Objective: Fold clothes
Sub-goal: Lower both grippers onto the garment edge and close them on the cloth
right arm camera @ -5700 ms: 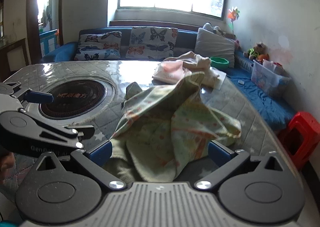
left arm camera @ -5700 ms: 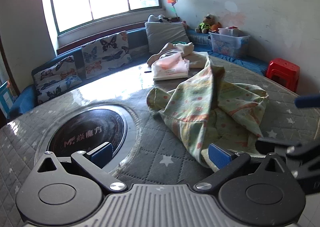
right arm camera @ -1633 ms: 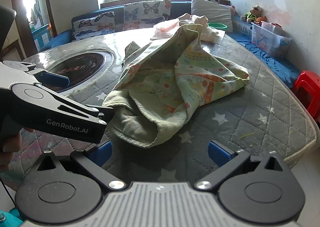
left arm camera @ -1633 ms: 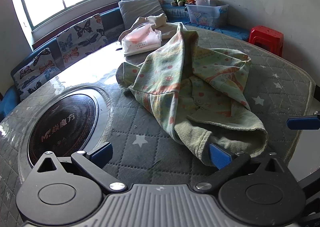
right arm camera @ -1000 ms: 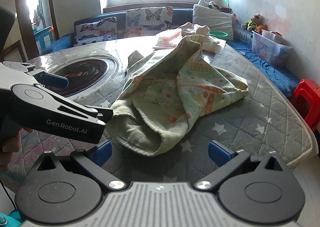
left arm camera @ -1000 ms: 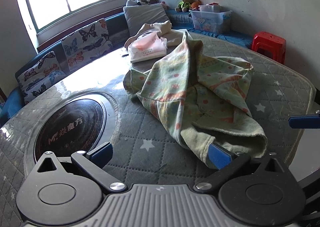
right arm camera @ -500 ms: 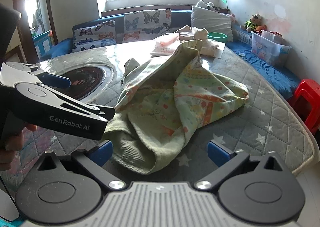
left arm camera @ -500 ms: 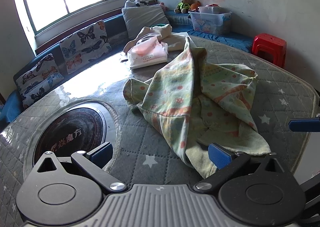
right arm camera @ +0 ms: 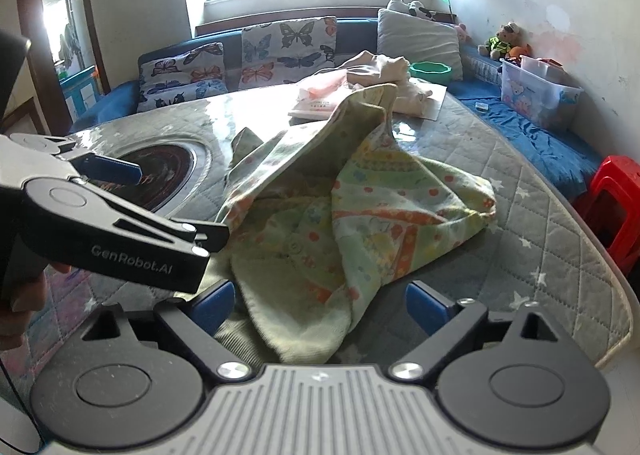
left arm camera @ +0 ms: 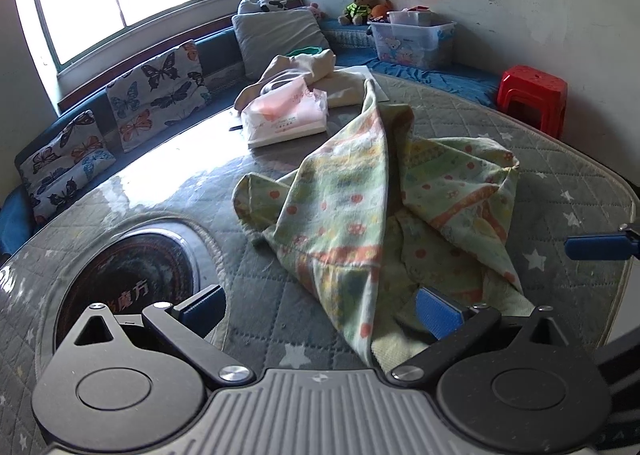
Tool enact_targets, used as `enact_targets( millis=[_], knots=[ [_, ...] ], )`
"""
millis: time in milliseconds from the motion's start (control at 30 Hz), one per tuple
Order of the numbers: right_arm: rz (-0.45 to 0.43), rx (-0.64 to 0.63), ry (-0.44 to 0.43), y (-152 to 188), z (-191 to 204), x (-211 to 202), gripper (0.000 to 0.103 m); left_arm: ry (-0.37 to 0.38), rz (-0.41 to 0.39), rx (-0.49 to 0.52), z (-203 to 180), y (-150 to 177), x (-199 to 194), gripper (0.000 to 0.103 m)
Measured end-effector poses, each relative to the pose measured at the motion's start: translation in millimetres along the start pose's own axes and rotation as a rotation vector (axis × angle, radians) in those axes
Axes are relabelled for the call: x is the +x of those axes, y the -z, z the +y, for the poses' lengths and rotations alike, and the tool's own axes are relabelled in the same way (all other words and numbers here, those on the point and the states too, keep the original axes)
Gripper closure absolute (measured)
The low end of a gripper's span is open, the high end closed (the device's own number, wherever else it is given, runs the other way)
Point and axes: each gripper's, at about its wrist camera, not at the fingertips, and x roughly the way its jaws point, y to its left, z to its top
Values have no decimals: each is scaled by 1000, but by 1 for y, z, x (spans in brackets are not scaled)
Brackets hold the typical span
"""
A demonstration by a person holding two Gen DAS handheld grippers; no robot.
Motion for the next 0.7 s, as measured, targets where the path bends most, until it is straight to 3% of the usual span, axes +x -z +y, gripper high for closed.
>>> enact_targets(
  millis=[433,700],
  knots=[
    [21,3,20,-18,-18,32,14,51,0,-7,0,-29,34,7],
    [25,-15,35,-26,-23,49,19,69,-16,-9,-2,-44,51,16]
  ],
)
